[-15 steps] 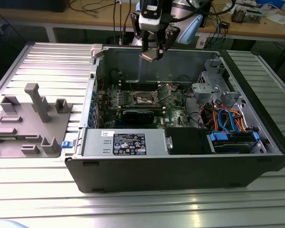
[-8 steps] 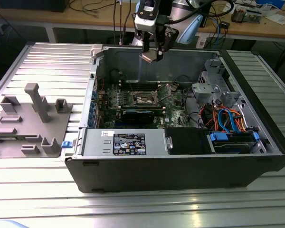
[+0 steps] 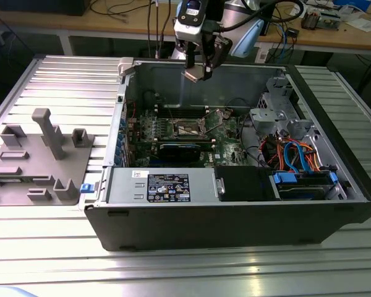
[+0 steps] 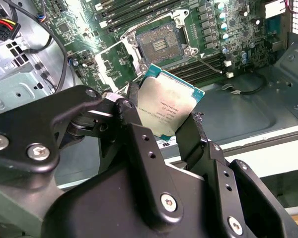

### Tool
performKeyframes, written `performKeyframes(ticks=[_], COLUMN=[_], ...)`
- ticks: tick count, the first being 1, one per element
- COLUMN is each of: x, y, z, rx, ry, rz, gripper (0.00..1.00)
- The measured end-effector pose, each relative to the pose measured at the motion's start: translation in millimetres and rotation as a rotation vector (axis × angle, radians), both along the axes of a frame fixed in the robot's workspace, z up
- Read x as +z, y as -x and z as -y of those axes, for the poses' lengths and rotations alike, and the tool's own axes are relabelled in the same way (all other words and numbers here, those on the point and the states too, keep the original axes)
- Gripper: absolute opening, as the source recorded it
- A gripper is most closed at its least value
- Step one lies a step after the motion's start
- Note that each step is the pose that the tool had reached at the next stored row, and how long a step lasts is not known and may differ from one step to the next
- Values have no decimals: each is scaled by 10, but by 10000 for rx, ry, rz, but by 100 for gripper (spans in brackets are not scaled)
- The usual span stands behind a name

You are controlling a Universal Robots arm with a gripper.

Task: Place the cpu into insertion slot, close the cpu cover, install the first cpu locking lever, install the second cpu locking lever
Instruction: 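Place the cpu into insertion slot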

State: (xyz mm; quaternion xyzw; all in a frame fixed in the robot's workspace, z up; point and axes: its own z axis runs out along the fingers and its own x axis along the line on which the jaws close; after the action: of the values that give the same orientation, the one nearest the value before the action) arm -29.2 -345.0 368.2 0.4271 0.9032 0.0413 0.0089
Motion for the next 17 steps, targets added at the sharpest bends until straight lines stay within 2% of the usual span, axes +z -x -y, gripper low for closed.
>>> performKeyframes(ticks=[17], x=[-20], y=[0], z=[0], rx=[-191], ry=[0], rz=[-20], gripper=[54])
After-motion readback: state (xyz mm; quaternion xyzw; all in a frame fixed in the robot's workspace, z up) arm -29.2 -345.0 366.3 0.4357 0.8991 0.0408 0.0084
